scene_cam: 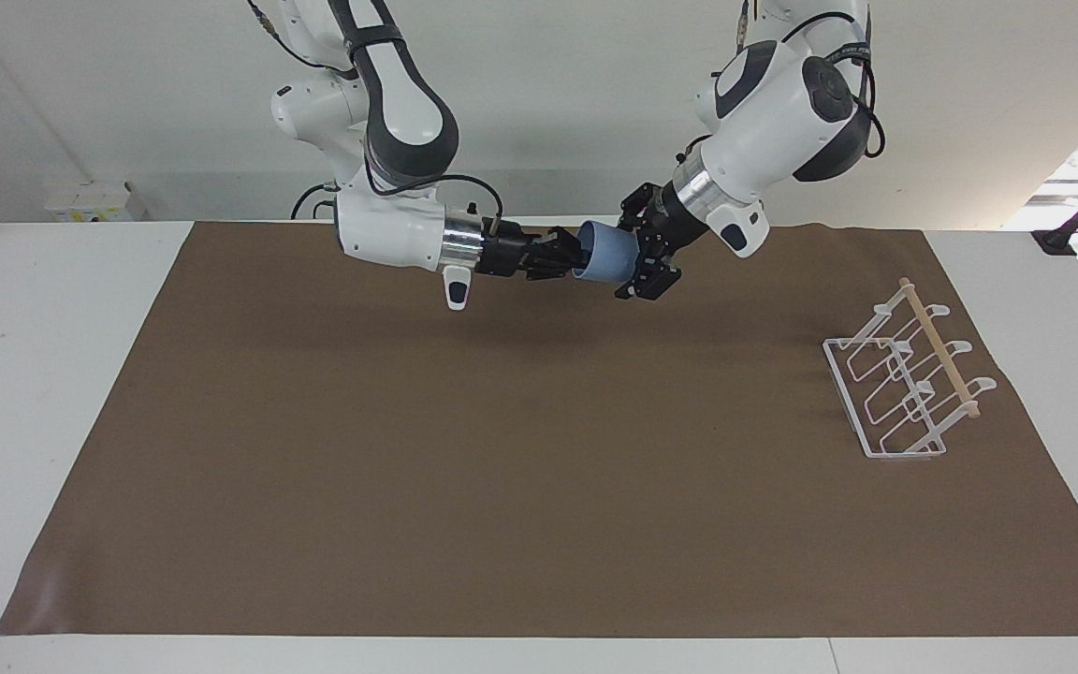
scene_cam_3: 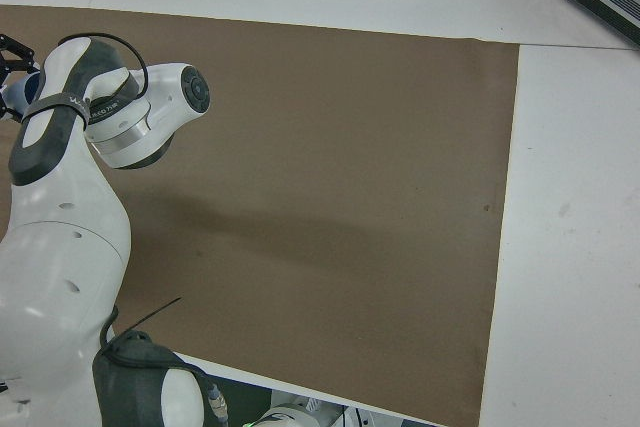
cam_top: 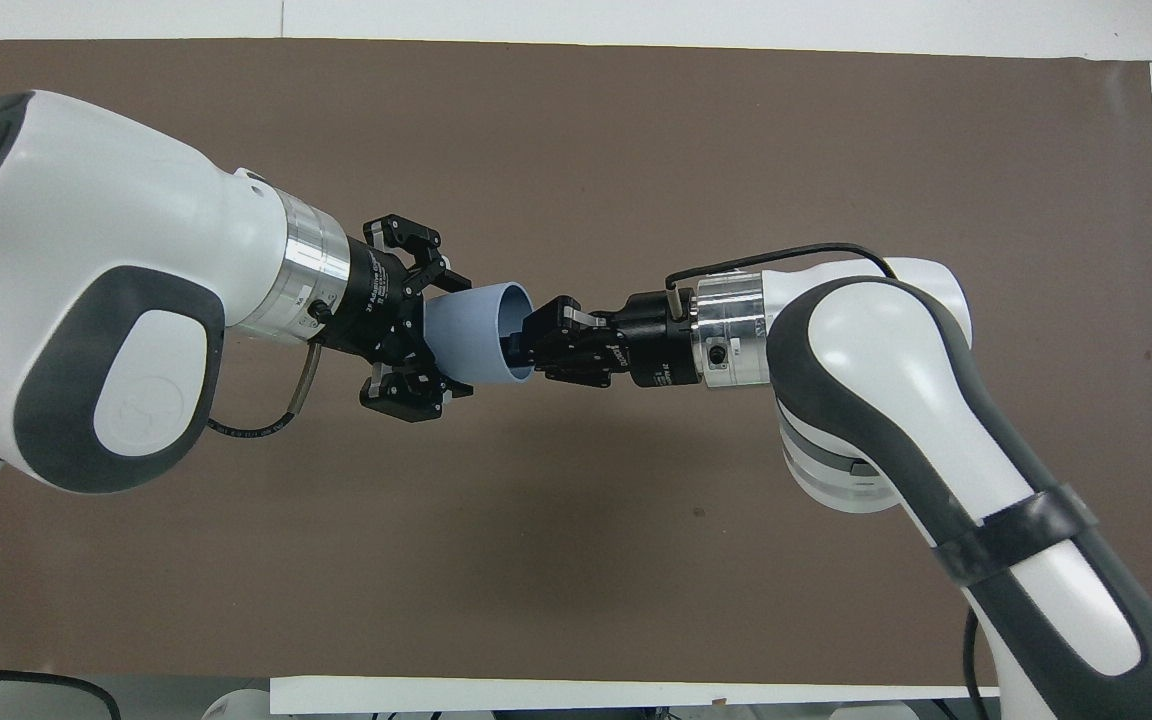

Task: Hang cup on cup holder
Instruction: 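Carry the cup with the left gripper while the right gripper withdraws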

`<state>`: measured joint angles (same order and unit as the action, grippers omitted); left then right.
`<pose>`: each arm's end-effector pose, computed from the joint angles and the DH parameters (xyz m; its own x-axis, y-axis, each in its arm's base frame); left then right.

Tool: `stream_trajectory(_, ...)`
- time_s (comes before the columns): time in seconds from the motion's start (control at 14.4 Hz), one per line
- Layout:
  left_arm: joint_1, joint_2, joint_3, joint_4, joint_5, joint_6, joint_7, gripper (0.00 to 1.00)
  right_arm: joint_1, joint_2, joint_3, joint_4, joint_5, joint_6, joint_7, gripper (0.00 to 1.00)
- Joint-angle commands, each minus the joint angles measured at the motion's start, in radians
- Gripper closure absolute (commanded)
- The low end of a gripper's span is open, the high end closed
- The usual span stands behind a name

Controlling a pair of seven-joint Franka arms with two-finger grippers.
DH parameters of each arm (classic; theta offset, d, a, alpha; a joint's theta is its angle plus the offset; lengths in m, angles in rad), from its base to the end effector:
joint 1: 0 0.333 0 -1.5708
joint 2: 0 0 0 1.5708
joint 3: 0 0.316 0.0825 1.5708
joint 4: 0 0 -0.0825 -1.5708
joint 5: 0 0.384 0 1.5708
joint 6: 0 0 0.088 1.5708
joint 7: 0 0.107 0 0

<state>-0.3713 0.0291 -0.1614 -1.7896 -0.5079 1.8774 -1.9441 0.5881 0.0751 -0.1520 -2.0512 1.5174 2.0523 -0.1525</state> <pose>0.4820 -0.3256 0.5402 -0.0214 0.8924 -0.4507 0.9867 -0.0539 -0.1535 0.5045 0.2963 0.4397 0.9502 -0.0560 -0.3065 -0.3092 -0.2913 -0.9053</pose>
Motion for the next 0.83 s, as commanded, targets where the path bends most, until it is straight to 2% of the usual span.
stream_trajectory(0.0, -0.015, -0.011, 0.002, -0.016, 0.028, 0.014, -0.013, 0.01, 0.006, -0.015, -0.003, -0.004, 0.026, 0.009, 0.008, 1.0)
stream_trajectory(0.28, -0.07, 0.035, 0.002, 0.11, 0.031, -0.023, -0.101, 0.01, 0.006, -0.015, -0.003, -0.003, 0.026, 0.011, 0.008, 1.0)
stream_trajectory(0.42, -0.093, 0.048, 0.003, 0.122, 0.035, -0.021, -0.121, 0.01, 0.006, -0.015, -0.003, -0.003, 0.026, 0.009, 0.007, 1.0)
stream_trajectory(0.49, -0.107, 0.048, 0.003, 0.121, 0.055, -0.015, -0.122, 0.07, 0.006, -0.015, -0.003, -0.003, 0.026, 0.009, 0.007, 1.0)
stream_trajectory(0.56, -0.121, 0.048, 0.002, 0.122, 0.092, -0.015, -0.122, 0.72, 0.006, -0.015, -0.003, -0.003, 0.026, 0.009, 0.004, 1.0)
stream_trajectory(0.63, -0.129, 0.051, 0.002, 0.118, 0.136, -0.005, -0.121, 1.0, 0.004, -0.015, -0.003, -0.003, 0.026, 0.009, 0.004, 1.0)
stream_trajectory(0.76, -0.126, 0.054, 0.0, 0.118, 0.143, -0.006, -0.121, 1.0, 0.006, -0.015, -0.003, -0.003, 0.026, 0.009, 0.002, 1.0)
